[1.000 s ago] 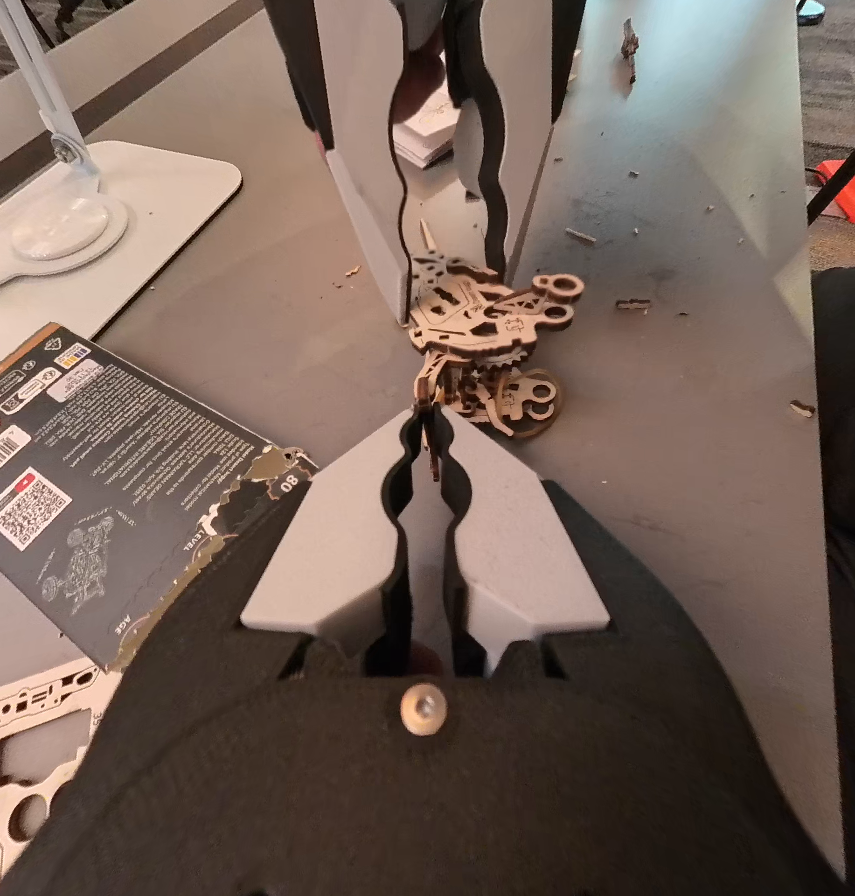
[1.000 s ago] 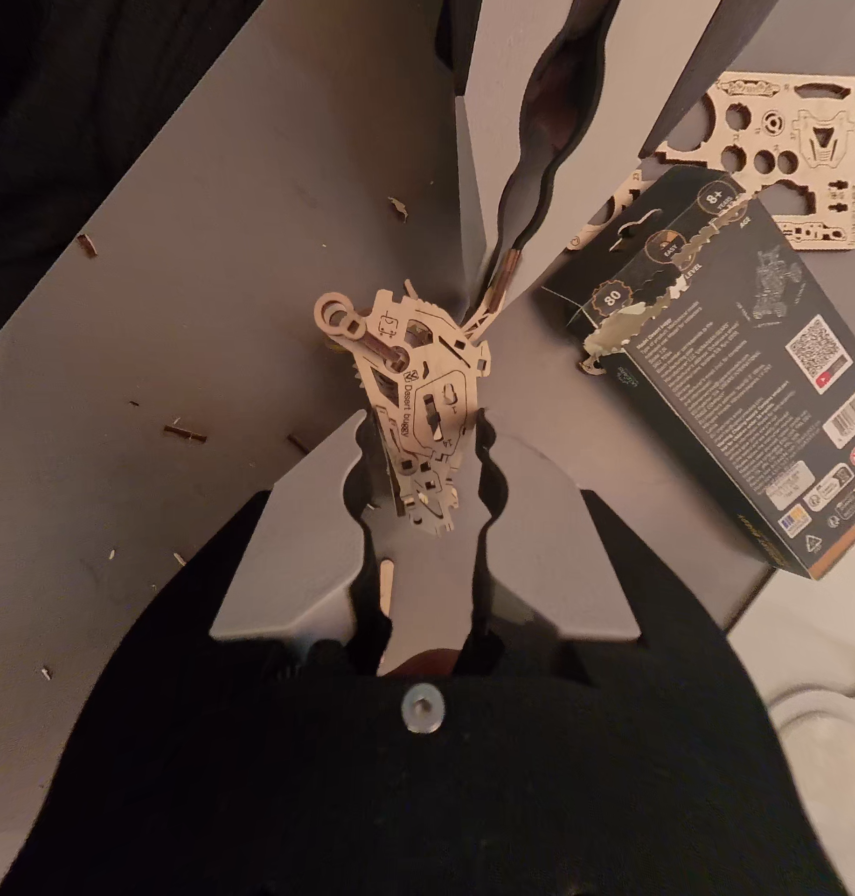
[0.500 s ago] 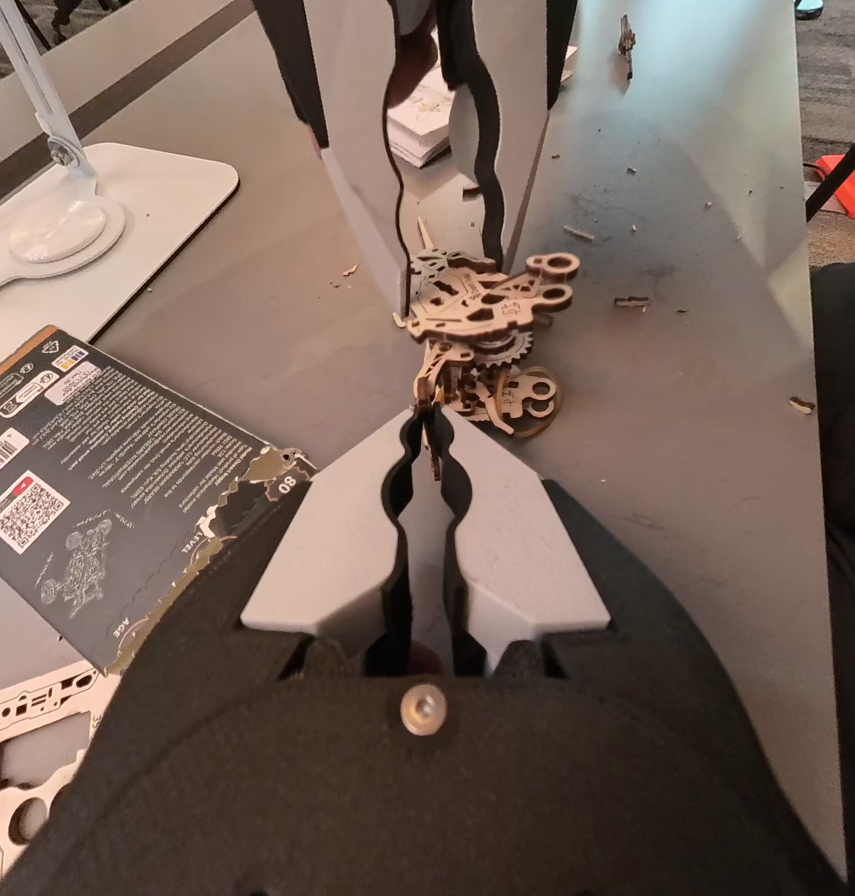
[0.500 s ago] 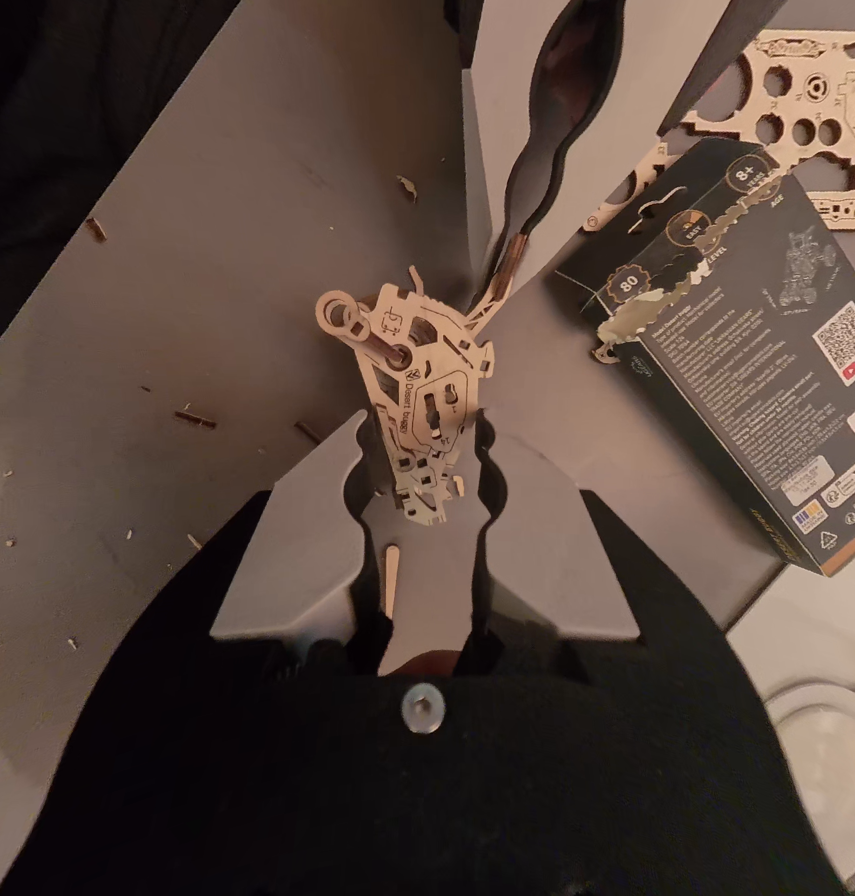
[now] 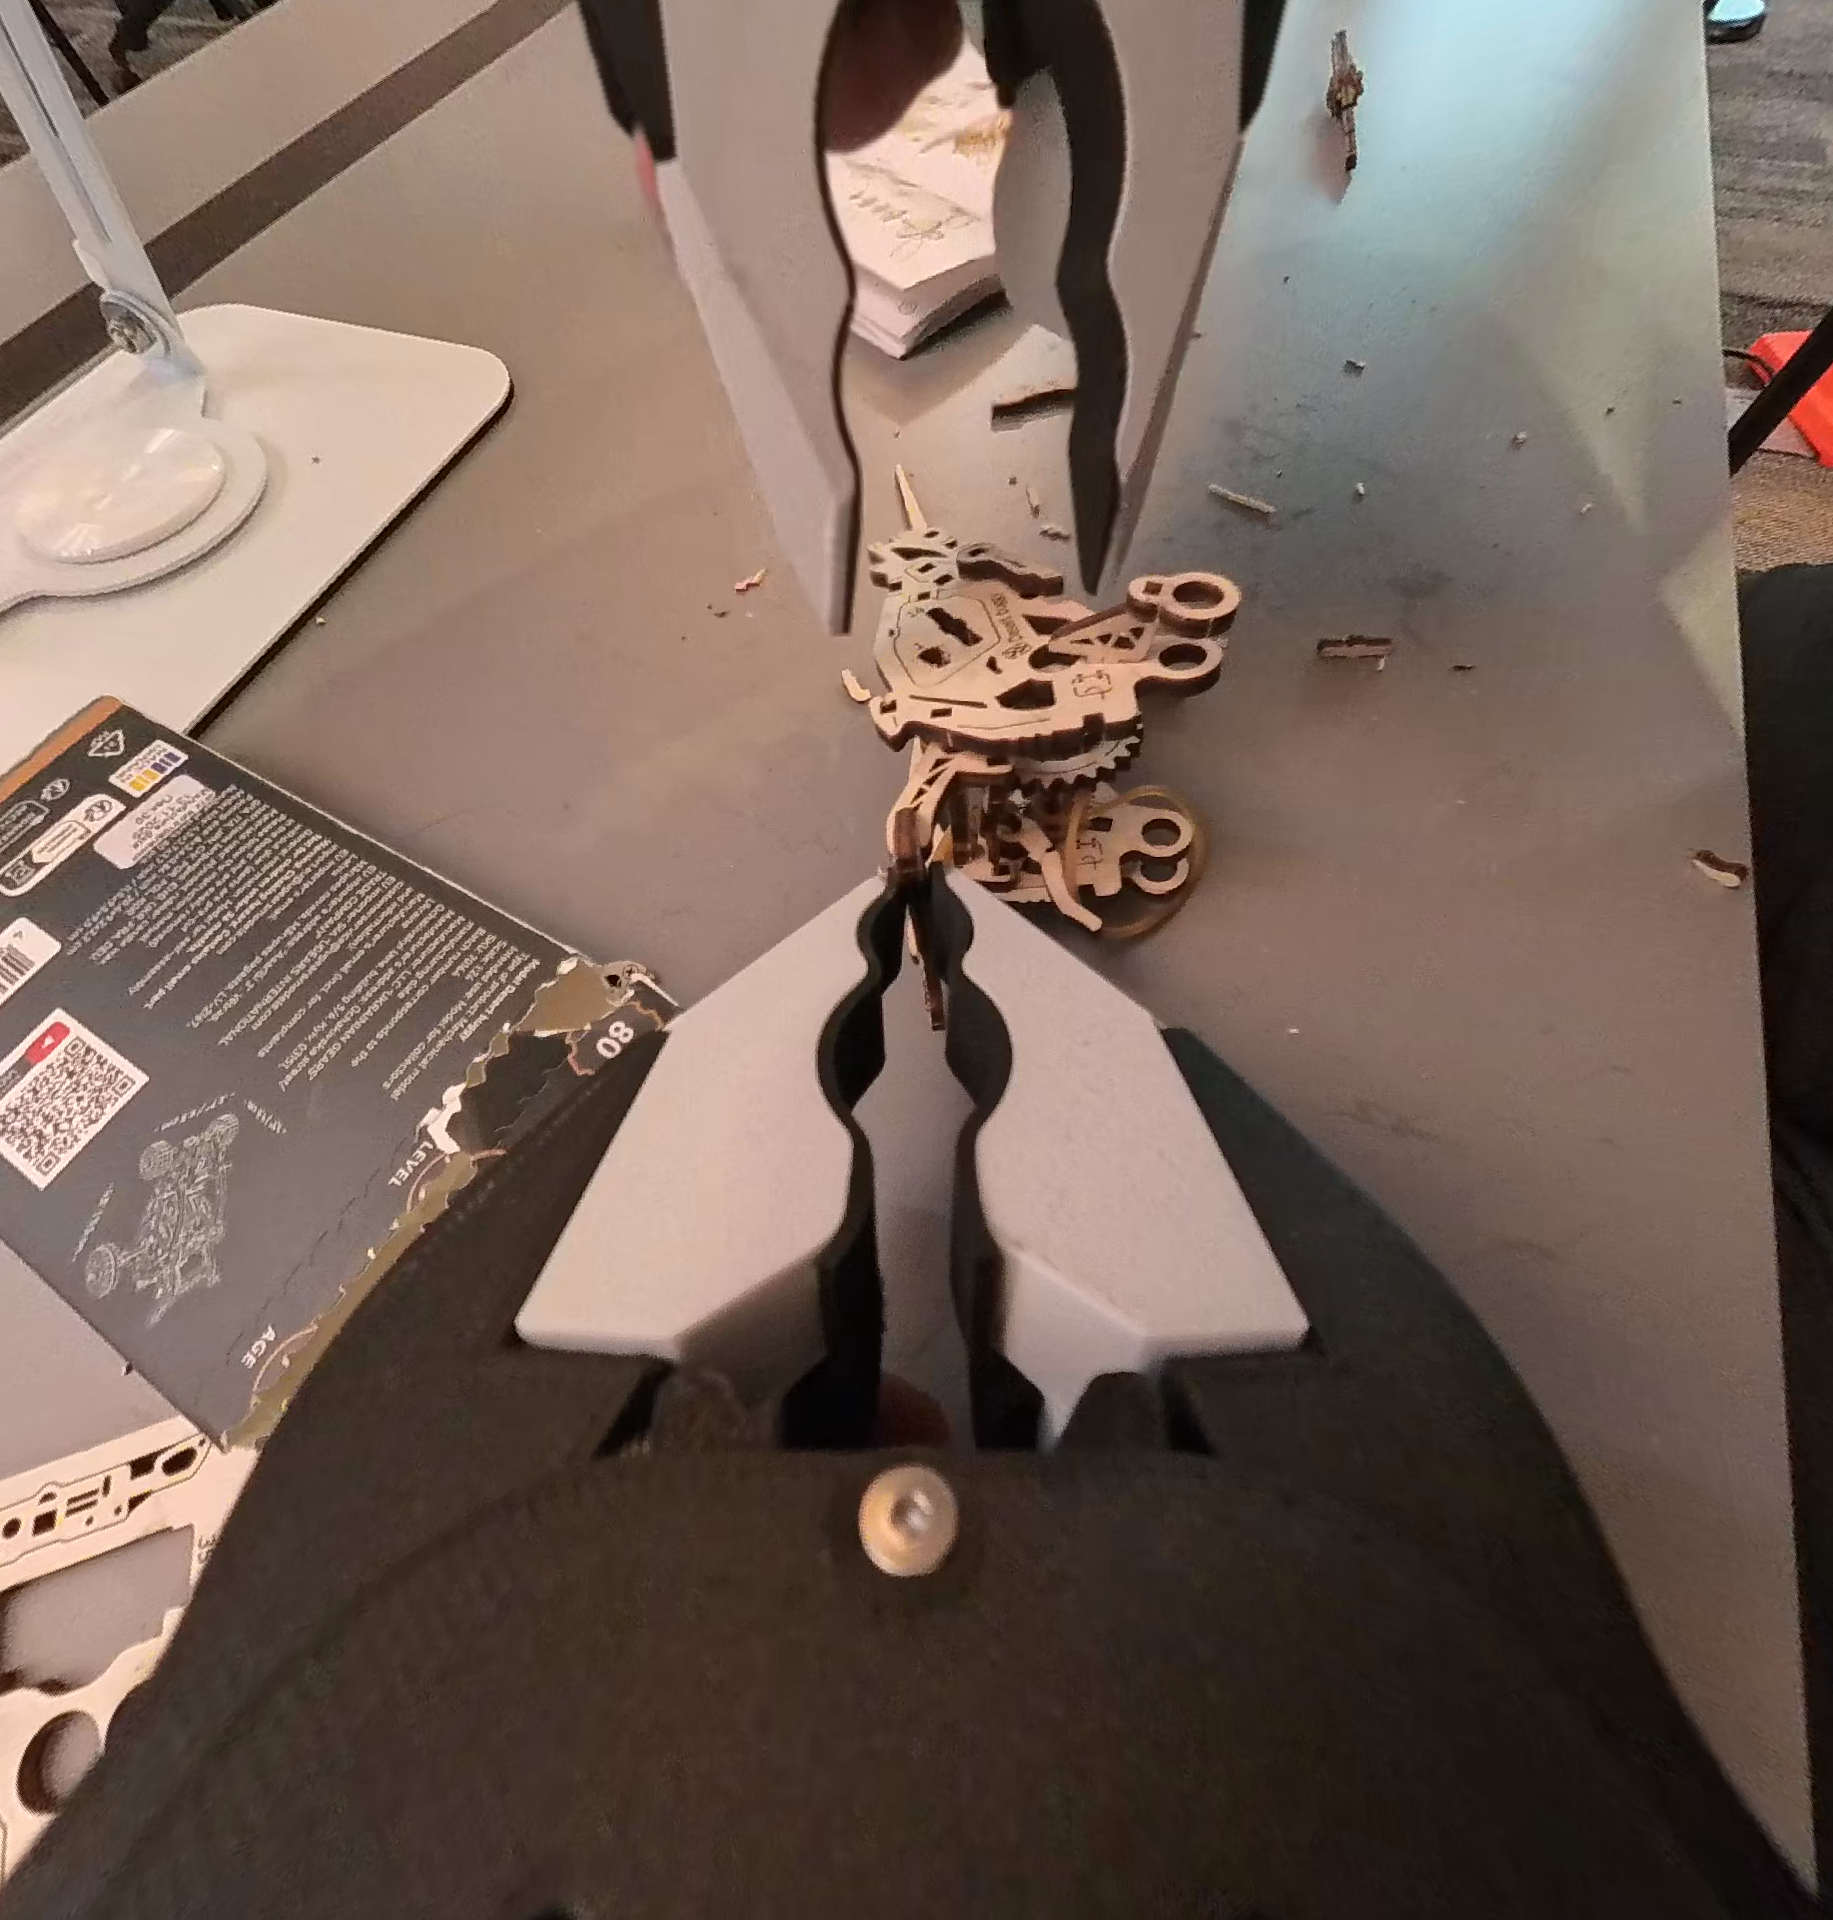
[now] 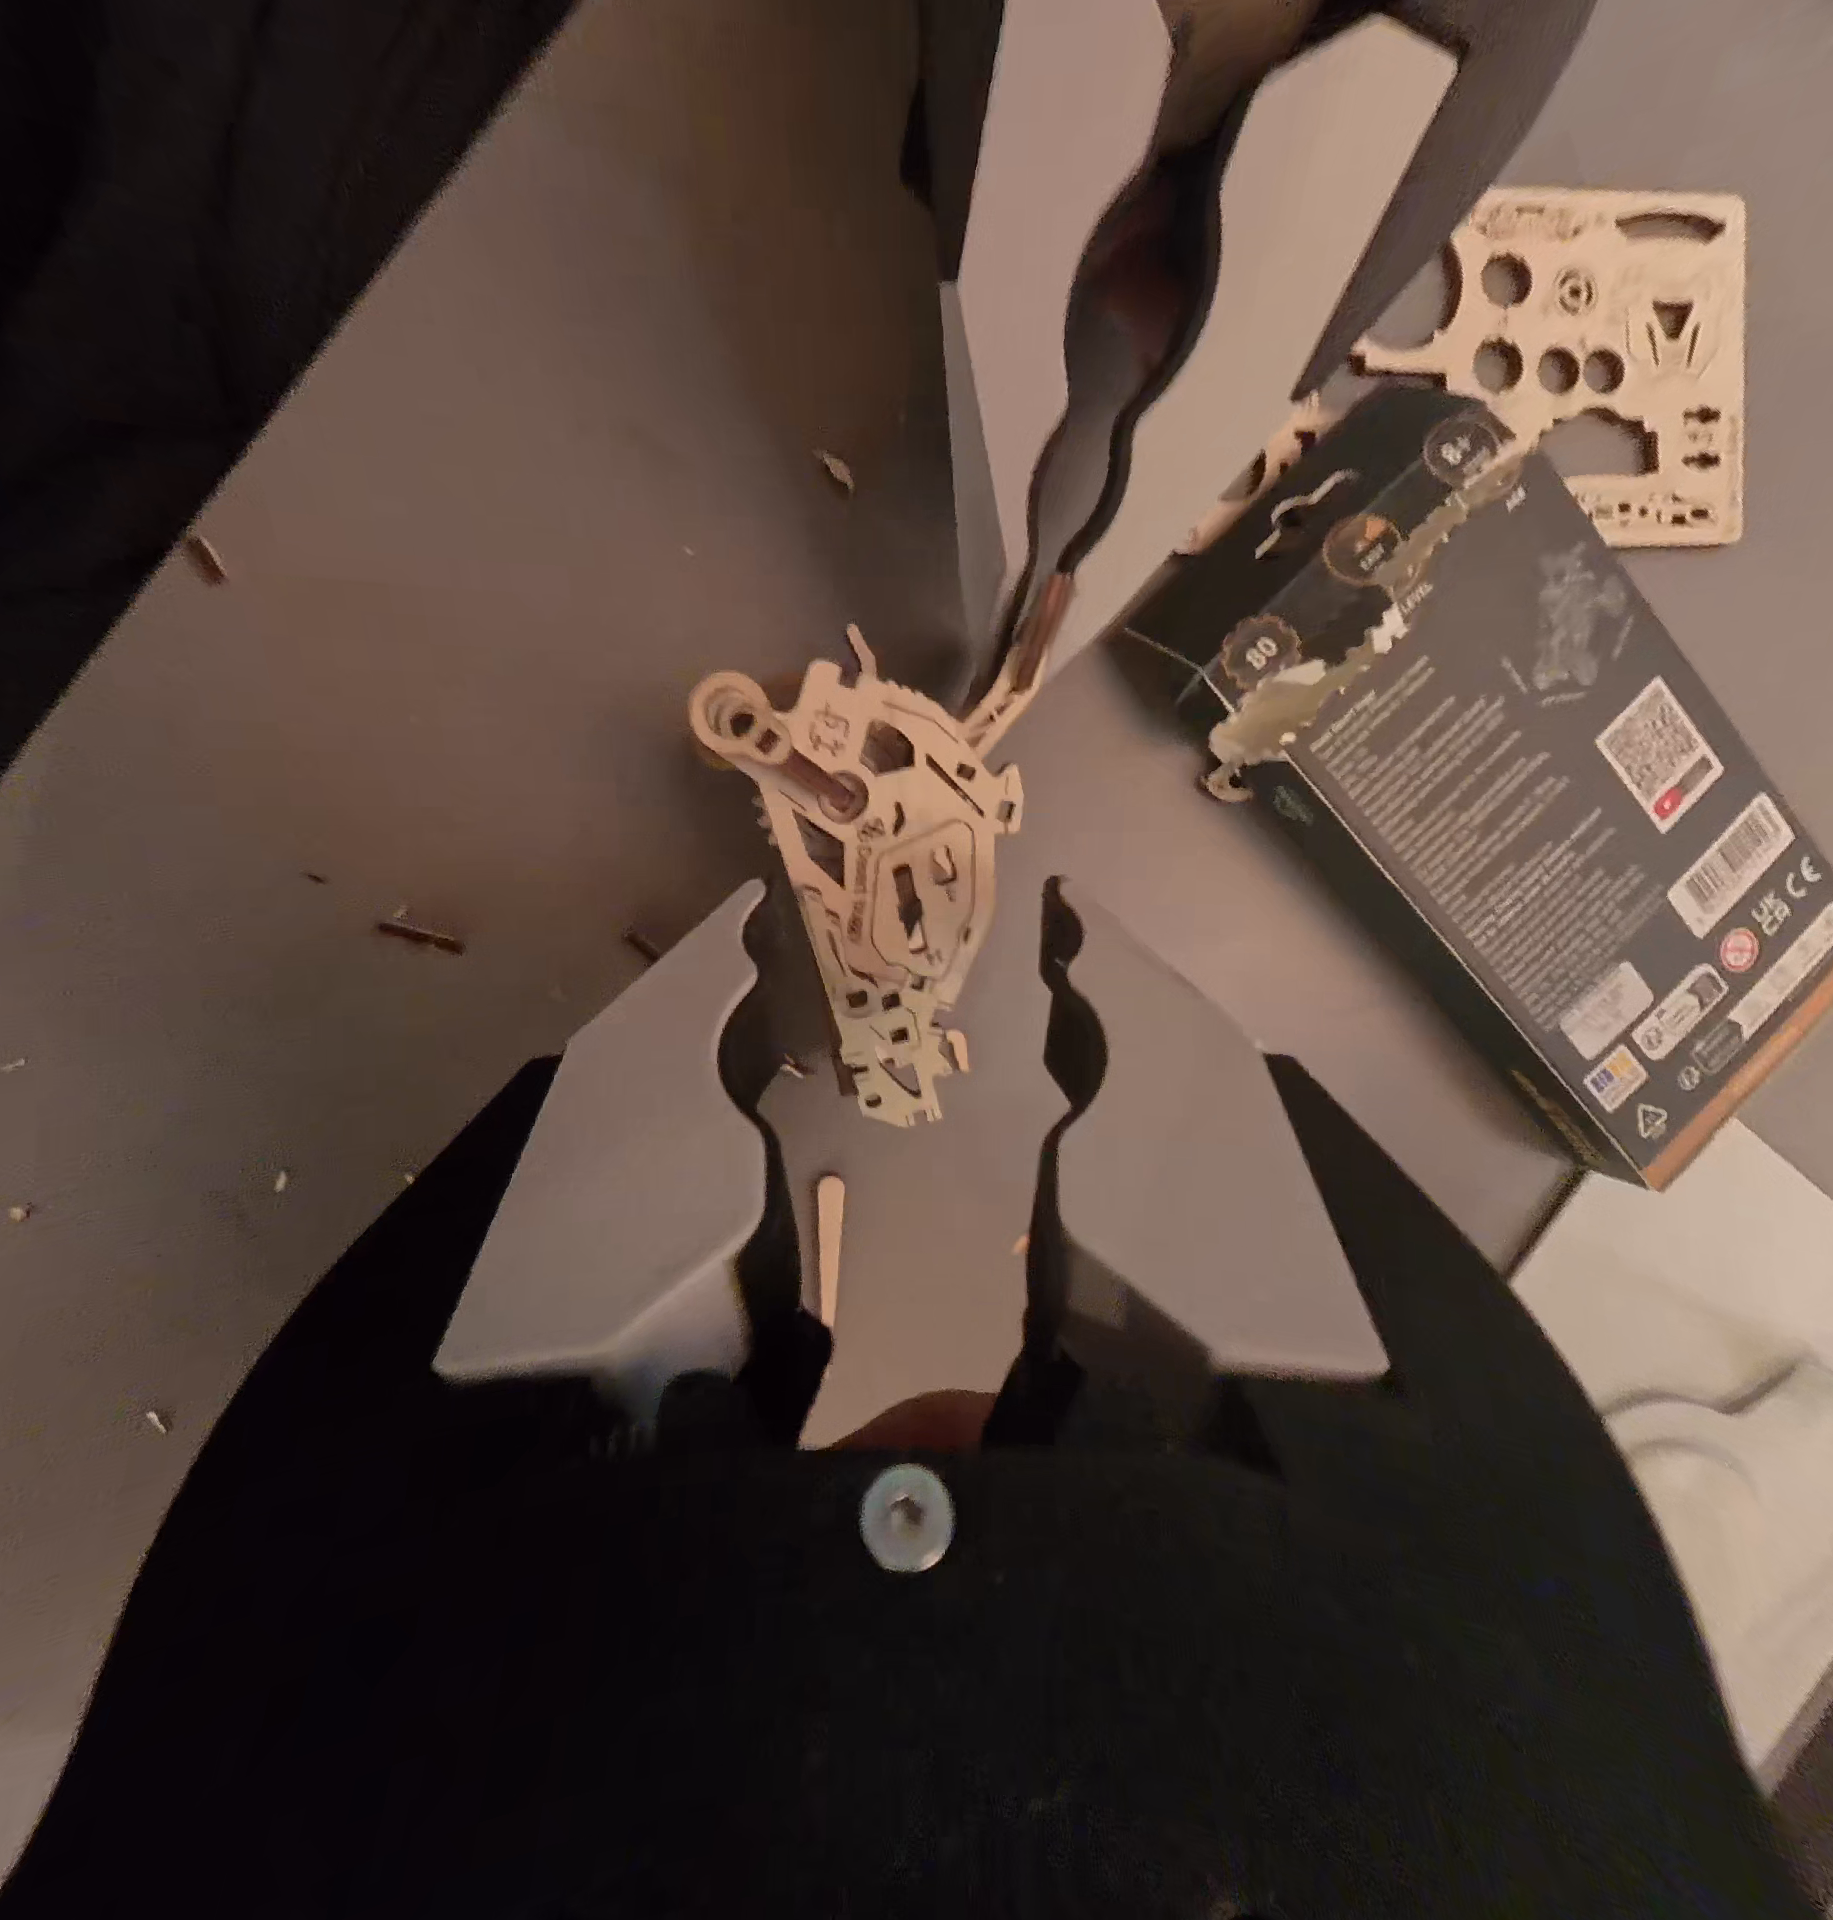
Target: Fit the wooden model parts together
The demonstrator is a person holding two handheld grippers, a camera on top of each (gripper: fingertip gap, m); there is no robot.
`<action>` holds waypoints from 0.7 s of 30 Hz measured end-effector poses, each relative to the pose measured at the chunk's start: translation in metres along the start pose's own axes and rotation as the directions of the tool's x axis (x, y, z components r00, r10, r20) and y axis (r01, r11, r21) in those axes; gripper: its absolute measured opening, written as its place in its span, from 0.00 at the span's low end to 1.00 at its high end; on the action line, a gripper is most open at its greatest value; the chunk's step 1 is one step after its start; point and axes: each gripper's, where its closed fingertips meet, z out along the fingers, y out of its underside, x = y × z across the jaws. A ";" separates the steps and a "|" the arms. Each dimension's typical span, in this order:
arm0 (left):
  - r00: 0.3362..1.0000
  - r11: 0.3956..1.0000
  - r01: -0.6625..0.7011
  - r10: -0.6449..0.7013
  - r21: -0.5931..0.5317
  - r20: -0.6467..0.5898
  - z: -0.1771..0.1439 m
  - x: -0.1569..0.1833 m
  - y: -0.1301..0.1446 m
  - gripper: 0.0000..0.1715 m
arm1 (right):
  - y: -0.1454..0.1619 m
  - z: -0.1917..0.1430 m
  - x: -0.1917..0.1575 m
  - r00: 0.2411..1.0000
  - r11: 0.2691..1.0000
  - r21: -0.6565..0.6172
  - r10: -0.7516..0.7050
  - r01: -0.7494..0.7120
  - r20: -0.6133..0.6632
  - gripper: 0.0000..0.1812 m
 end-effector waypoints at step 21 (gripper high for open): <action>1.000 1.000 -0.002 0.002 -0.005 -0.009 0.000 0.002 0.001 0.01 | 0.005 0.012 -0.006 1.000 0.999 -0.040 0.005 -0.004 0.007 0.21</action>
